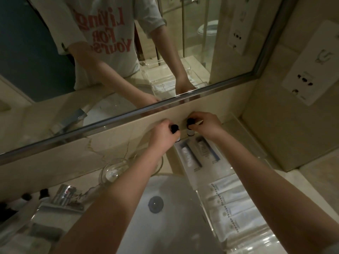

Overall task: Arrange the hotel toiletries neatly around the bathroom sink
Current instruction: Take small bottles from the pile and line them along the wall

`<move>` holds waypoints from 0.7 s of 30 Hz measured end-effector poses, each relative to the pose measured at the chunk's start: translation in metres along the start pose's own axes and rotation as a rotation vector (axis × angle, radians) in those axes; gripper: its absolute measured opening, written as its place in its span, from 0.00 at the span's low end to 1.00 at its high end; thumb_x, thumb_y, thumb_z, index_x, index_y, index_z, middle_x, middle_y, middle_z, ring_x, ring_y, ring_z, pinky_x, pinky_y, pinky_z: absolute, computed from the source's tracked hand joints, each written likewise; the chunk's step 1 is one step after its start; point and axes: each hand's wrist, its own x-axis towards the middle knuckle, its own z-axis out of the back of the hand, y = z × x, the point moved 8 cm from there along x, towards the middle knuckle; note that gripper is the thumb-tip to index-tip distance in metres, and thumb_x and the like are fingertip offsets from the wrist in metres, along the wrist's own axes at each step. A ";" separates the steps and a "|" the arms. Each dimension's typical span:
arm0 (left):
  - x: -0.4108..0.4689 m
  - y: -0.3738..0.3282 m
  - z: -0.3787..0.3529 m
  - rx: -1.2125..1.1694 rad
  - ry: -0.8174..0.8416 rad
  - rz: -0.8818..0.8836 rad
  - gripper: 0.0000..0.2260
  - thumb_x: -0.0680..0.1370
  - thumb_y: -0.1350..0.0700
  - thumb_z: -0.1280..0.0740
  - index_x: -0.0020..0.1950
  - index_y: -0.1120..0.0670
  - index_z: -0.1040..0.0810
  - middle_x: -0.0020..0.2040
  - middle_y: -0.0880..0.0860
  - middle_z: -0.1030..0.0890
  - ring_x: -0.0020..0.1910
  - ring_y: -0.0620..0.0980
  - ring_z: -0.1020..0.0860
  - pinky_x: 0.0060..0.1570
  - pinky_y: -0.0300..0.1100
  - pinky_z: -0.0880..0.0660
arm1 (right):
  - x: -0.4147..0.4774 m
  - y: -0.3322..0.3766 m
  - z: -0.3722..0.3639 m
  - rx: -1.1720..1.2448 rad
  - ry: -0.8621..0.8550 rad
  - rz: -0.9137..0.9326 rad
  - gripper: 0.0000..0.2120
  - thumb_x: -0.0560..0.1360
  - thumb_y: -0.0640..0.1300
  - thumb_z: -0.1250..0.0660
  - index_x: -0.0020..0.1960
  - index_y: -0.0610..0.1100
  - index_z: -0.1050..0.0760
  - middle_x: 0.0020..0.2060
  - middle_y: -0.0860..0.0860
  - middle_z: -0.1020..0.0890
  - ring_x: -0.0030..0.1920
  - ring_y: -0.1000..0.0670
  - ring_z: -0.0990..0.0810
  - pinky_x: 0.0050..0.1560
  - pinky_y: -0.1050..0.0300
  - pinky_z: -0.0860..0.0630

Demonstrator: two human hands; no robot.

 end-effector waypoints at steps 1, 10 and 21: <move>-0.001 -0.001 0.002 -0.002 0.004 -0.002 0.12 0.73 0.54 0.31 0.55 0.55 0.24 0.40 0.50 0.24 0.43 0.52 0.23 0.42 0.41 0.31 | 0.000 0.001 -0.001 -0.012 0.017 0.011 0.11 0.69 0.43 0.28 0.51 0.50 0.20 0.49 0.52 0.16 0.50 0.51 0.19 0.56 0.52 0.23; 0.000 -0.011 0.009 0.021 0.014 -0.014 0.11 0.75 0.57 0.33 0.57 0.57 0.23 0.41 0.51 0.23 0.41 0.47 0.27 0.40 0.37 0.35 | 0.003 0.008 -0.004 -0.031 0.042 0.019 0.11 0.69 0.43 0.28 0.51 0.49 0.19 0.49 0.51 0.16 0.49 0.51 0.19 0.55 0.53 0.23; -0.001 -0.012 0.011 0.053 0.005 -0.031 0.10 0.75 0.57 0.32 0.55 0.56 0.22 0.44 0.54 0.19 0.41 0.49 0.25 0.40 0.38 0.34 | 0.000 0.012 -0.010 -0.049 0.042 0.028 0.12 0.70 0.43 0.29 0.53 0.48 0.20 0.50 0.50 0.16 0.50 0.50 0.19 0.55 0.53 0.23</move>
